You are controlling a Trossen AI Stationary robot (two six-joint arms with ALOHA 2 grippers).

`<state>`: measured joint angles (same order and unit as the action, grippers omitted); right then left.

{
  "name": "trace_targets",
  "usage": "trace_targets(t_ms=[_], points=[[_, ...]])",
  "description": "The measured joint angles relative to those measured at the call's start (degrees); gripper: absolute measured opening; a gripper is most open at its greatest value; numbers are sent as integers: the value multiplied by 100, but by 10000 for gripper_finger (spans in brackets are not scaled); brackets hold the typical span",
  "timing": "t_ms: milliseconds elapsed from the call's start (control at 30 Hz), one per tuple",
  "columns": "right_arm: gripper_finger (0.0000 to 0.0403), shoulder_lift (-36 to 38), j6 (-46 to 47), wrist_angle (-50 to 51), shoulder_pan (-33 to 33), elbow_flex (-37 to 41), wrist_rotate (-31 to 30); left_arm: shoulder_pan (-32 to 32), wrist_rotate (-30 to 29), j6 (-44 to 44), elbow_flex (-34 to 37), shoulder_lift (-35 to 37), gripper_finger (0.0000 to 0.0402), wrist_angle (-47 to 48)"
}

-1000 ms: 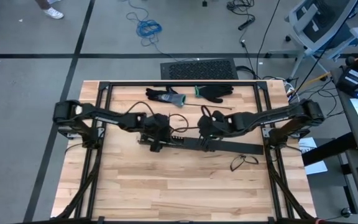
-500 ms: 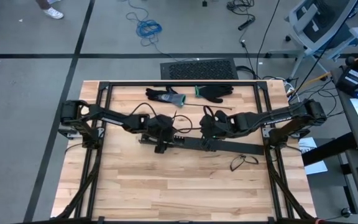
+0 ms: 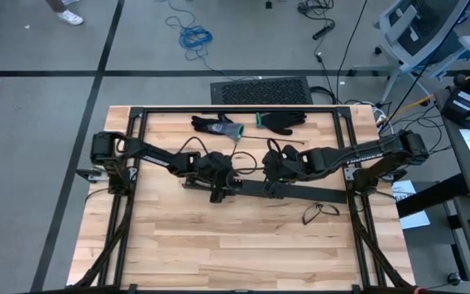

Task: Ziptie cables
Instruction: Close the black cable duct

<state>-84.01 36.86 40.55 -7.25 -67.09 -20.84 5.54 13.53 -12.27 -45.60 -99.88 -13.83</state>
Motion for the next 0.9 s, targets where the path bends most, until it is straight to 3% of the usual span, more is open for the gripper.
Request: trace_targets(t_ms=[500, 900], points=[[0, -2, 110, -43, 0, 0, -2, 11, 17, 152, 2, -257, 367, -430], [0, -2, 80, -251, 0, -2, -8, 11, 12, 327, 2, -504, 318, -612]])
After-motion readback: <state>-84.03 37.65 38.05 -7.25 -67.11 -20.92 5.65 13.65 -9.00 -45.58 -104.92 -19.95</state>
